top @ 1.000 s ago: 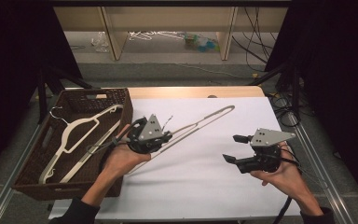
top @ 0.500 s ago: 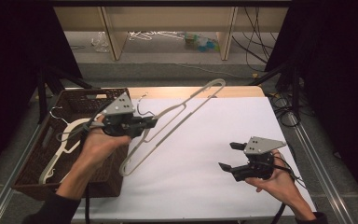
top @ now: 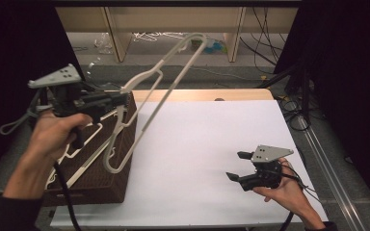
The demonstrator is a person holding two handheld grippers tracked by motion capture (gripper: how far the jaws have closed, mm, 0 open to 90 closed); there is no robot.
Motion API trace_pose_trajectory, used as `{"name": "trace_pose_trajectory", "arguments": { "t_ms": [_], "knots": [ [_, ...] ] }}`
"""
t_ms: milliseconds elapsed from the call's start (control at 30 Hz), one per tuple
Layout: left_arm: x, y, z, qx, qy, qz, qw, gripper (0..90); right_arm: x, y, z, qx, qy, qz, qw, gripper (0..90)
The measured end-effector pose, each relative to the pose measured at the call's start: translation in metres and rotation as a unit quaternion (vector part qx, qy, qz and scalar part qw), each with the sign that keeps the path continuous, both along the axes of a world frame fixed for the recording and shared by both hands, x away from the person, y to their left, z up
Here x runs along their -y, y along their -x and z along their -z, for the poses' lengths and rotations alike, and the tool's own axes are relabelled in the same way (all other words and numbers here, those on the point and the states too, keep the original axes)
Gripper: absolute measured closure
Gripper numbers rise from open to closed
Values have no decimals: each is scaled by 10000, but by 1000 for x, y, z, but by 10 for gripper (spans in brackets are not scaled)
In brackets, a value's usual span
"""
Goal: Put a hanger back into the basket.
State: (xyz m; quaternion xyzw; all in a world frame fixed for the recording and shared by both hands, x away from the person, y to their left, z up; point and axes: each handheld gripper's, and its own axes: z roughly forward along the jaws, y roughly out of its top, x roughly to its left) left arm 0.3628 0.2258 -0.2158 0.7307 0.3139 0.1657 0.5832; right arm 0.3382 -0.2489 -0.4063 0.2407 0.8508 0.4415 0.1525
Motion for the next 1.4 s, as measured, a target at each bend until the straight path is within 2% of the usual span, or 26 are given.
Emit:
{"name": "trace_pose_trajectory", "arguments": {
  "t_ms": [133, 300, 433, 500, 533, 667, 700, 733, 800, 867, 967, 1133, 1200, 1300, 1333, 1367, 1400],
  "knots": [
    [-27, 4, -6, 59, -92, -318, 9994, 856, 2, 0, 1, 14, -6, 33, 10000, 221],
    [-54, 5, 3, -49, -220, -616, 9978, 856, 3, 0, 3, -38, 14, 32, 10000, 220],
    [-73, 5, 16, -115, -472, -855, 9952, 856, 2, 1, 4, -44, 19, 25, 10000, 220],
    [-84, 1, 21, 76, -805, -835, 9932, 856, 2, 0, 5, -48, -5, 44, 10000, 218],
    [-89, 0, 24, 101, -896, -870, 9921, 856, 3, 0, 5, -65, 22, 50, 10000, 218],
    [-100, -2, 35, 31, -1064, -938, 9899, 856, 4, 0, 5, -68, 16, 45, 10000, 217],
    [-102, -2, 38, -13, -1119, -982, 9889, 856, 4, 1, 5, -55, 26, 40, 10000, 217],
    [-105, -2, 43, -39, -1248, -1032, 9868, 856, 4, 1, 5, -63, 24, 49, 10000, 217],
    [-111, -2, 49, -63, -1369, -1064, 9848, 856, 5, 1, 5, -60, 28, 30, 10000, 217],
    [-118, -2, 57, -155, -1407, -1145, 9833, 856, 5, 2, 5, -80, 15, 39, 10000, 217],
    [-125, -3, 65, -184, -1499, -1158, 9817, 856, 6, 1, 5, -74, 24, 55, 10000, 216],
    [-132, -8, 81, -287, -1701, -1186, 9778, 856, 6, 1, 6, -78, 45, 18, 10000, 217],
    [-131, -9, 88, -398, -1720, -1261, 9762, 856, 6, 2, 6, -72, 63, 27, 10000, 217],
    [-134, -13, 94, -299, -2015, -1212, 9715, 856, 6, 2, 6, -79, 71, 6, 9999, 217],
    [-134, -13, 97, -323, -1966, -1217, 9724, 856, 6, 2, 6, -91, 54, 8, 9999, 217],
    [-136, -14, 99, -323, -2097, -1217, 9696, 856, 6, 2, 6, -90, 63, -2, 9999, 218],
    [-136, -14, 103, -391, -1995, -1263, 9709, 856, 6, 2, 6, -89, 70, -4, 9999, 218]
  ]
}}
